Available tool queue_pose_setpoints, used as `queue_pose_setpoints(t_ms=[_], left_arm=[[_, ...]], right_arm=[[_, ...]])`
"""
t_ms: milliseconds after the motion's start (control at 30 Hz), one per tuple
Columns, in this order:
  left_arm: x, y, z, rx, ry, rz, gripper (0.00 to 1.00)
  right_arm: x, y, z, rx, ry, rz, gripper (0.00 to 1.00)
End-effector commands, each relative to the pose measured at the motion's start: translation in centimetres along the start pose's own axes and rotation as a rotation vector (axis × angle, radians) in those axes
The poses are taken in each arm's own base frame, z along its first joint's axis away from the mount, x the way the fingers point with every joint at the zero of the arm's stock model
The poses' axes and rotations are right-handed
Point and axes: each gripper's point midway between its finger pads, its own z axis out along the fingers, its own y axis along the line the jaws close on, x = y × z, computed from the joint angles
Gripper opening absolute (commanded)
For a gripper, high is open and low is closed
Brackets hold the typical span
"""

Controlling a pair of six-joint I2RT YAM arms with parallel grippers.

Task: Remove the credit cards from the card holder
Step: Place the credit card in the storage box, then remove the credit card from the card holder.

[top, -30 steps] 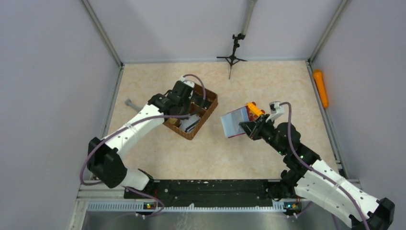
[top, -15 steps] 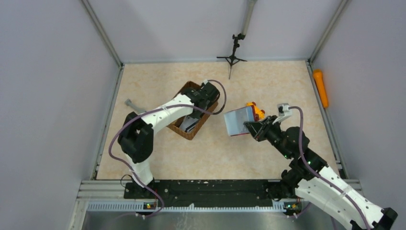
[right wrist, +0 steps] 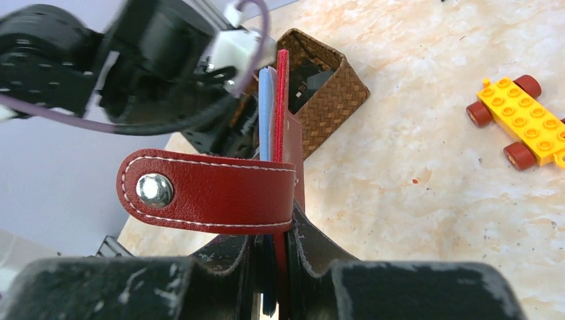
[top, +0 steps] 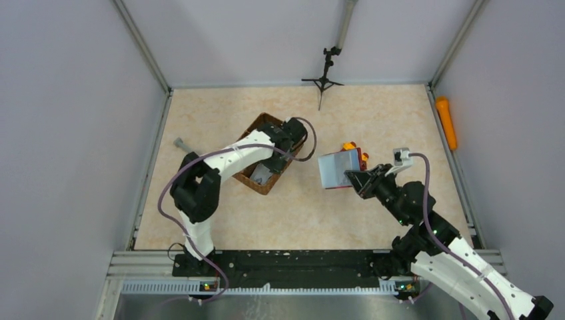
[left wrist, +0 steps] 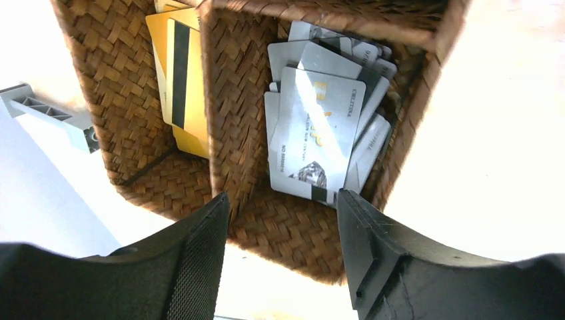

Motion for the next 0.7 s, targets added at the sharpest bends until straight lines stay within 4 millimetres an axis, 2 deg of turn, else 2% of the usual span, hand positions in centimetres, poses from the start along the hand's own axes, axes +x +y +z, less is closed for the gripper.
queue_pose_setpoints(t_ms=[0,133,233,333,400,433,533,667], left_arm=[[-1.4,0.3,-5.3,0.139,-0.157,-0.102,0.65],[-1.1,0.2,-8.0,0.241,-0.24,-0.151,0.7],[-0.9,-0.6,-10.3,0.355,-0.317,-0.197,0.75],[-0.9,-1.6,-12.7,0.506,-0.429,-0.245,0.97],[-0.6,-2.0,-13.9,0.602,-0.49,-0.307,0.99],[-0.4,-1.8,-15.3,0.662,-0.538,-0.348,0.99],[-0.4,-1.9,-18.9,0.929,-0.682,-0.433,0.99],[0.6,-1.8,-22.0,1.228,-0.821,-0.52,0.99]], right_arm=[[-0.5,0.7,0.1,-0.028,-0.029,0.026,0.0],[0.1,0.9,0.4,-0.048,-0.019,0.055,0.0],[0.4,2.2,0.6,-0.127,-0.01,0.071,0.0],[0.8,3.4,0.9,-0.178,0.01,0.105,0.01],[1.0,3.7,1.2,-0.194,0.022,0.131,0.01],[1.1,3.9,1.3,-0.202,0.025,0.147,0.01],[1.2,4.3,1.5,-0.231,0.009,0.212,0.01],[1.5,5.1,1.3,-0.303,-0.002,0.318,0.01]])
